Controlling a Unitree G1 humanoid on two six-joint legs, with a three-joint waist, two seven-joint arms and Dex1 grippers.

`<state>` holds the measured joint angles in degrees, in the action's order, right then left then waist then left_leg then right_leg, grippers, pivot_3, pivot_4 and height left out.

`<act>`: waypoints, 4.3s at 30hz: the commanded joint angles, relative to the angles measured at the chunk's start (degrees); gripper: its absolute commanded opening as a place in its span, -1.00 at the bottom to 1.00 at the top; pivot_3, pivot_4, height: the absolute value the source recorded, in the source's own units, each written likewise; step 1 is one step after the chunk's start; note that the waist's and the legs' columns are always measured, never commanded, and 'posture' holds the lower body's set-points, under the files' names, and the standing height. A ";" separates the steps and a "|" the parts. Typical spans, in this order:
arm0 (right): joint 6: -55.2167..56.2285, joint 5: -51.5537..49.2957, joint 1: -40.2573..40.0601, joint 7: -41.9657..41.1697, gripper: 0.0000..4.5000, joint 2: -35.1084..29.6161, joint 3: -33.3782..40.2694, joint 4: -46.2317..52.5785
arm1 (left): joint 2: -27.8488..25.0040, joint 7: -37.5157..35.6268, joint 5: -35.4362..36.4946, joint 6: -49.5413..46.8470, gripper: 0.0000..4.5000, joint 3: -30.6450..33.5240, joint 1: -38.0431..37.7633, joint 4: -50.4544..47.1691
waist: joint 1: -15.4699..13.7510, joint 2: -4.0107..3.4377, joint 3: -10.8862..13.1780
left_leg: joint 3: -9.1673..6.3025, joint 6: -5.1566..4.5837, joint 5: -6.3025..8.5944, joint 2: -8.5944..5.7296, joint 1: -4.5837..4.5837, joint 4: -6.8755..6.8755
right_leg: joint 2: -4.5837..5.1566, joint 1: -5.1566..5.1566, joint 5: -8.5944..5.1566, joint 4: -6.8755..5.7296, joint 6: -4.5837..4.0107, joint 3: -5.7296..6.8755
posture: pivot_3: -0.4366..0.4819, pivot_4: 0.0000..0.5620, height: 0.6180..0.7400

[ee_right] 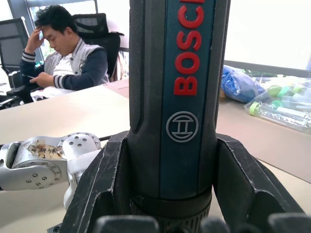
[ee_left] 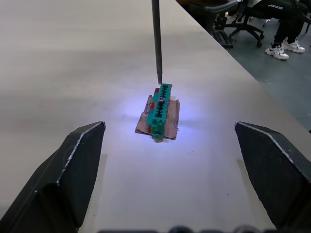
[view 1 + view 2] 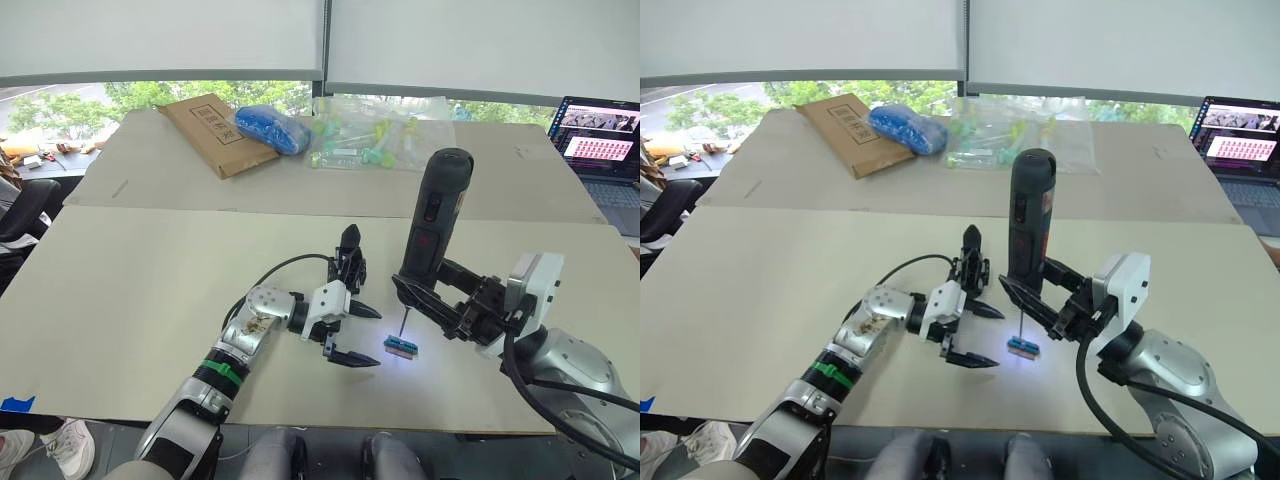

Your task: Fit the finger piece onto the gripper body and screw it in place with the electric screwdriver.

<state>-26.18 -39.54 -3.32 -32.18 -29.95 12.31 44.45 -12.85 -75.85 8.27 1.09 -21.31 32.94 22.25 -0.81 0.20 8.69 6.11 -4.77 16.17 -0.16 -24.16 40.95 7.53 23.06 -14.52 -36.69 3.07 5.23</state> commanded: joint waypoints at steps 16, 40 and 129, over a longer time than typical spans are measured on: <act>6.20 0.44 -2.56 -1.74 -0.13 0.55 1.31 1.47 | 1.44 0.35 -1.22 3.62 1.00 -0.17 2.31 2.15 | -0.05 0.00 0.00 | 0.00 -0.01 0.01 0.00 0.00 0.01 | 0.00 0.00 0.00 0.00 0.00 0.00 | -0.05 -0.47 1.00; 8.79 1.85 -3.73 -3.28 -0.13 1.94 0.65 -0.15 | 1.73 0.24 -1.33 3.84 1.00 -0.22 2.64 2.19 | -0.06 0.00 0.00 | 0.00 -0.01 0.01 0.00 0.00 0.01 | 0.00 -0.01 0.00 -0.01 0.00 -0.01 | -0.05 -0.47 1.00; 7.28 2.79 -3.09 -3.02 -0.13 0.57 -0.59 -0.41 | 1.96 0.85 -1.46 4.67 1.00 -0.39 2.74 2.77 | -0.05 0.00 0.00 | 0.00 -0.01 0.00 -0.01 0.01 0.03 | 0.00 -0.01 0.00 -0.02 0.00 0.00 | -0.05 -0.47 1.00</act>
<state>-20.43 -35.26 -6.85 -34.82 -28.91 10.41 41.37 -11.23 -74.98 6.71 4.97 -21.61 34.99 25.68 -0.86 0.20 8.69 6.12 -4.79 16.17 -0.17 -24.15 40.99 7.53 23.05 -14.52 -36.71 3.07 5.23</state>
